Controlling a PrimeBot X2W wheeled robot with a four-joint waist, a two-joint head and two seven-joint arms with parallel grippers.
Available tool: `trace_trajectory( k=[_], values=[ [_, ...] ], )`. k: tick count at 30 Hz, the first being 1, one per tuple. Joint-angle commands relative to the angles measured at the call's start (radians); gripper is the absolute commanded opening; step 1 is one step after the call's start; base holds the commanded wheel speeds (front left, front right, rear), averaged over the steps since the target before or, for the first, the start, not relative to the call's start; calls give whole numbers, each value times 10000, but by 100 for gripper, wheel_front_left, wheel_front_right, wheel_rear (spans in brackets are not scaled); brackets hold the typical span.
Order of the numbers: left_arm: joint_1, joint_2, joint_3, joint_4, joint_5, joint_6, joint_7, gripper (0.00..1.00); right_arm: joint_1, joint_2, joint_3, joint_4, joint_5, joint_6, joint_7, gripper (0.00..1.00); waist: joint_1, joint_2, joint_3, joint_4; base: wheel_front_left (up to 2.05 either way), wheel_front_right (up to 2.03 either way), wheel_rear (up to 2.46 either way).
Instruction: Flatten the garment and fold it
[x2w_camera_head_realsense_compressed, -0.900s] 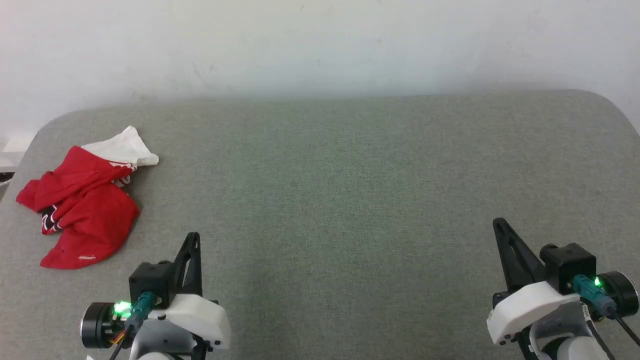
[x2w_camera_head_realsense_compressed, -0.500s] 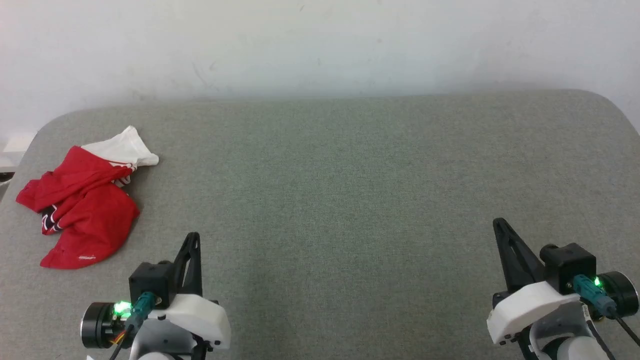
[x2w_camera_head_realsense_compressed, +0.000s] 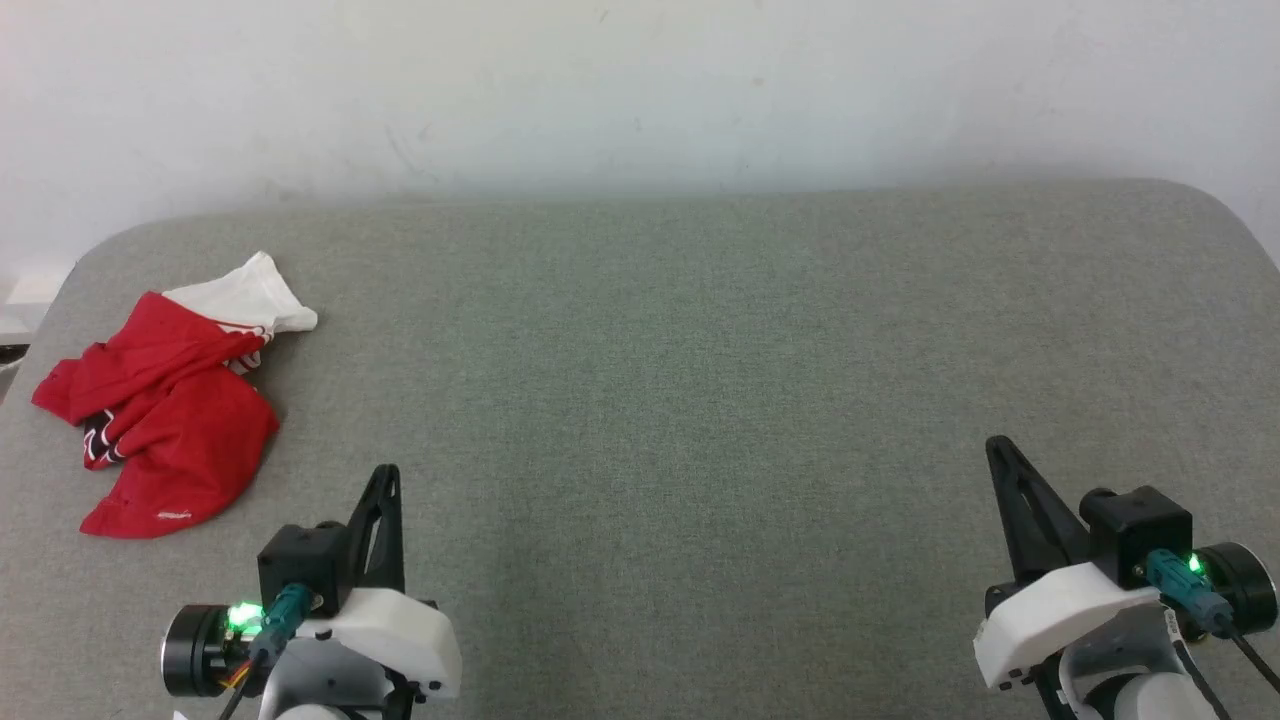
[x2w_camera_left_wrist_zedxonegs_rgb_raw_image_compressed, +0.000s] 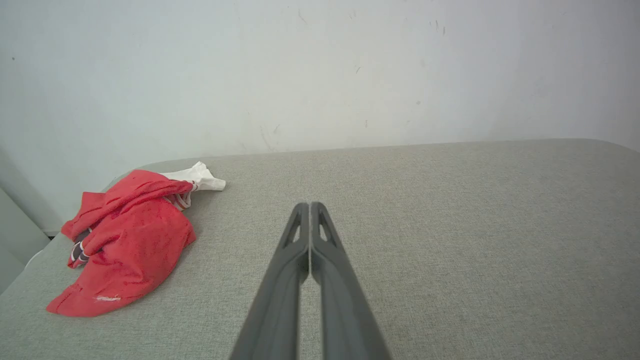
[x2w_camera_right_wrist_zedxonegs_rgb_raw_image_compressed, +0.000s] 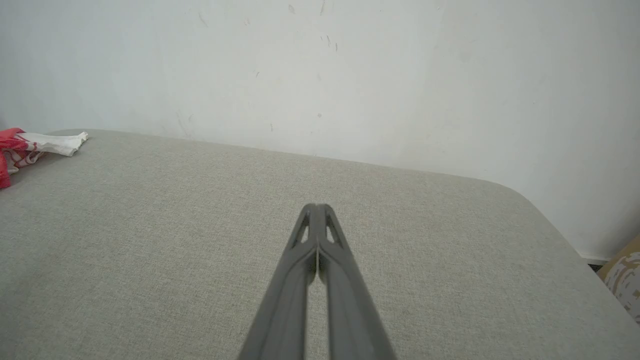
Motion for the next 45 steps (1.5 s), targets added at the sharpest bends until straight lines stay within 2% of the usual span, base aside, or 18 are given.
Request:
trace_trajectory(
  k=[1,4,5,30,45],
  values=[
    [-125,-17,43,-57,66,-49,-1,0,-73,34,-1,-60,-76,-21,5,0,0,0,0,0,0,0,0],
    [-125,-17,43,-57,66,-49,-1,0,-73,34,-1,-60,-76,-21,5,0,0,0,0,0,0,0,0],
    [0,0,0,0,0,0,0,100,0,0,0,0,0,0,0,100,0,0,0,0,0,0,0],
    [10,-1,-201,134,-245,125,-407,100,-3,-1,-149,33,109,-3,-406,100,0,0,57,48,0,0,0],
    [52,-3,-298,194,-411,211,-721,100,74,4,-36,40,30,-6,-719,100,0,0,38,576,0,0,0]
  ],
)
